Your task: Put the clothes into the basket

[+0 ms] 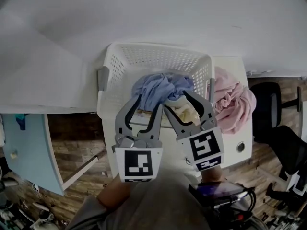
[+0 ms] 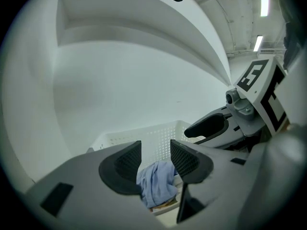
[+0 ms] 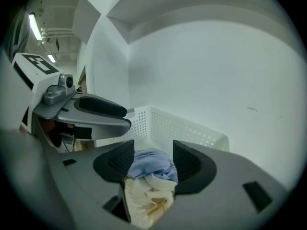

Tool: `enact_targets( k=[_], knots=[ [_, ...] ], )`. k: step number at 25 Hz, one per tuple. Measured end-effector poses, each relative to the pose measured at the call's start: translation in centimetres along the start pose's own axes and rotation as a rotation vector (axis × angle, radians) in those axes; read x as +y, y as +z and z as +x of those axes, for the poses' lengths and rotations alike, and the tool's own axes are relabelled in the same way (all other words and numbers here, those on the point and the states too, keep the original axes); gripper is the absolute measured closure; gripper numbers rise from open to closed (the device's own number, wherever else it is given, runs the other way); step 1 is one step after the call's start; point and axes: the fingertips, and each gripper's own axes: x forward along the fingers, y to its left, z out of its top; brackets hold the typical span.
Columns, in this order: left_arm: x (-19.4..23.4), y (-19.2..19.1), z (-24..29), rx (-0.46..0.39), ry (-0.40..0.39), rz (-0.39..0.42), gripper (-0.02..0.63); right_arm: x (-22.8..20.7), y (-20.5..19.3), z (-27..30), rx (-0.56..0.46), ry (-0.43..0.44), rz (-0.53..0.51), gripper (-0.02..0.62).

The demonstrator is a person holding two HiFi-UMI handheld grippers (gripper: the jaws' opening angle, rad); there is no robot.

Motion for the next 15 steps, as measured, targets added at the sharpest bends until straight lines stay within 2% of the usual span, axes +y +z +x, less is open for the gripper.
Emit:
enact_targets(
  k=[3,7,11,15],
  knots=[
    [-0.8,0.8,-1.1,-0.038,0.006,-0.001,0.410,-0.1,0.4,-1.5,-0.051,-0.030,0.004,0.356],
    [-1.6,1.9,-2.9,-0.086,0.025,-0.008,0.411,0.3,0.9,-4.0,-0.110,-0.060,0.001,0.427],
    [-3.4,2.6,-4.7,-0.121,0.017,0.019,0.417,1.3,0.9,-6.4,-0.176,-0.061,0.008,0.513],
    [-5.5,2.7,-6.3,-0.132,0.015,0.021,0.451,2.2,0.7,-9.0,-0.232,-0.055,0.022,0.548]
  ],
)
